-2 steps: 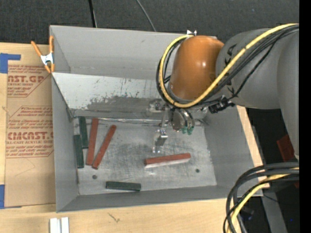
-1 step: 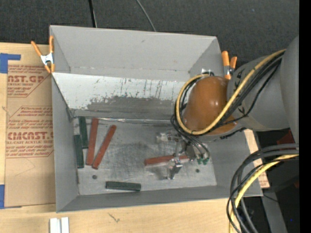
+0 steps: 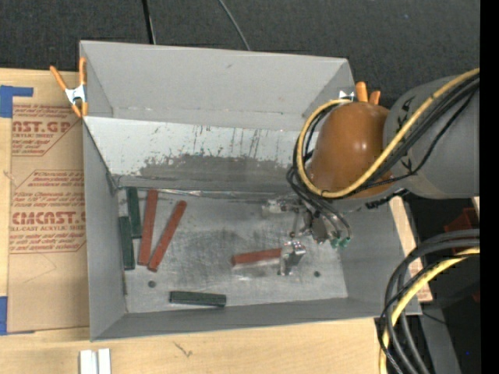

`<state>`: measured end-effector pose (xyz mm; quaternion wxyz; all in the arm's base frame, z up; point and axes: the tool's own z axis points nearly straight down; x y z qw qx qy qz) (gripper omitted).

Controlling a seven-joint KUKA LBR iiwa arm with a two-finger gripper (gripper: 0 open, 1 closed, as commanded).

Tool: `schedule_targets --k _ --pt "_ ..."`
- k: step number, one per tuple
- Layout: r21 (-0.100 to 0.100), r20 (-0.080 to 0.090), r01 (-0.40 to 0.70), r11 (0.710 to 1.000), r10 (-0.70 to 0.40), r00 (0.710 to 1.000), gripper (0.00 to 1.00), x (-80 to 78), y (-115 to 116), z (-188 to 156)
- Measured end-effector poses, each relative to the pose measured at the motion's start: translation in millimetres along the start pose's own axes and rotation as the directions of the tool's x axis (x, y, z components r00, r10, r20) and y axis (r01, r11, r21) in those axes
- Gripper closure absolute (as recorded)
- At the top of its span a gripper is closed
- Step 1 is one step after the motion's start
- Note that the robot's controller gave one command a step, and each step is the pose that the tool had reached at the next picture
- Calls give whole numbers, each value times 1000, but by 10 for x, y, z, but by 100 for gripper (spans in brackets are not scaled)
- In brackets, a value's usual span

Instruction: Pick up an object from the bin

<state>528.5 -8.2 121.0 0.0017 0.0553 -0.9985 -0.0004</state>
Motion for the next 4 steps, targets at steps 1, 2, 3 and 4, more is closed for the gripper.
schedule_targets --k 1,2,3,4 --pt "0 5 -65 998 65 998 0 -108 176 50" --pt "-3 5 -149 989 149 989 0 38 39 520" --pt "2 -5 -36 999 36 999 100 46 135 484" --pt "2 -5 -35 999 35 999 100 46 135 484"
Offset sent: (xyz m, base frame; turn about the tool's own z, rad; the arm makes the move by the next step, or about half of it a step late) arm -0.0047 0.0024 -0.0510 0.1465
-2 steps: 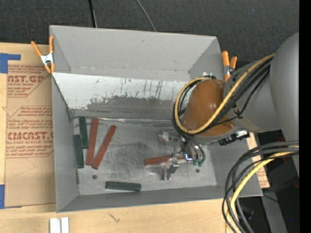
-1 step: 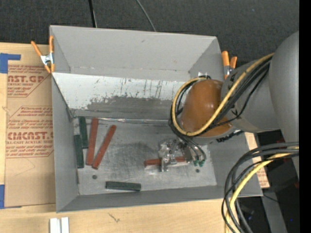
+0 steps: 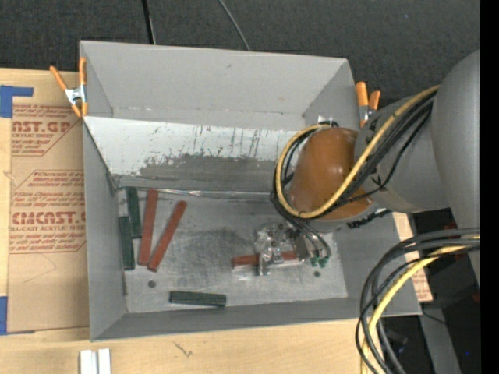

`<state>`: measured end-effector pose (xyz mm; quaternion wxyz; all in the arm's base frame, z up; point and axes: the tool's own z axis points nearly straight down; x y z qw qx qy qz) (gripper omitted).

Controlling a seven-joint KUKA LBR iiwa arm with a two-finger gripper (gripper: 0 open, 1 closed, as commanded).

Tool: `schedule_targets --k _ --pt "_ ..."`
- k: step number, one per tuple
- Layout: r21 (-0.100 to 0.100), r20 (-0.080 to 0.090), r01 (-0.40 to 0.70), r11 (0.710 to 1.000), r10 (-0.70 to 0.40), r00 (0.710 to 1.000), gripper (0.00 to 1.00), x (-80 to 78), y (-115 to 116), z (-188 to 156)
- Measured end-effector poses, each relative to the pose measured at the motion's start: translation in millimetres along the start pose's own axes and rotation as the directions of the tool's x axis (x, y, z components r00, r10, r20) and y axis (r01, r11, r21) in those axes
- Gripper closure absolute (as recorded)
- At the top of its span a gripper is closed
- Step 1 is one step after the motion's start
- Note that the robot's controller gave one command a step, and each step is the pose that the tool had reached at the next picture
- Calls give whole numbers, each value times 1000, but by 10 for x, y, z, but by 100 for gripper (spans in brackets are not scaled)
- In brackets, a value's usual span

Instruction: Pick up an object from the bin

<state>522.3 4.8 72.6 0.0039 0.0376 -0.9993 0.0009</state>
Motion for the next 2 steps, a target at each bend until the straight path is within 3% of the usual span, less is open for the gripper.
schedule_targets --k 2 --pt "-1 4 0 1000 0 1000 100 12 7 -292"
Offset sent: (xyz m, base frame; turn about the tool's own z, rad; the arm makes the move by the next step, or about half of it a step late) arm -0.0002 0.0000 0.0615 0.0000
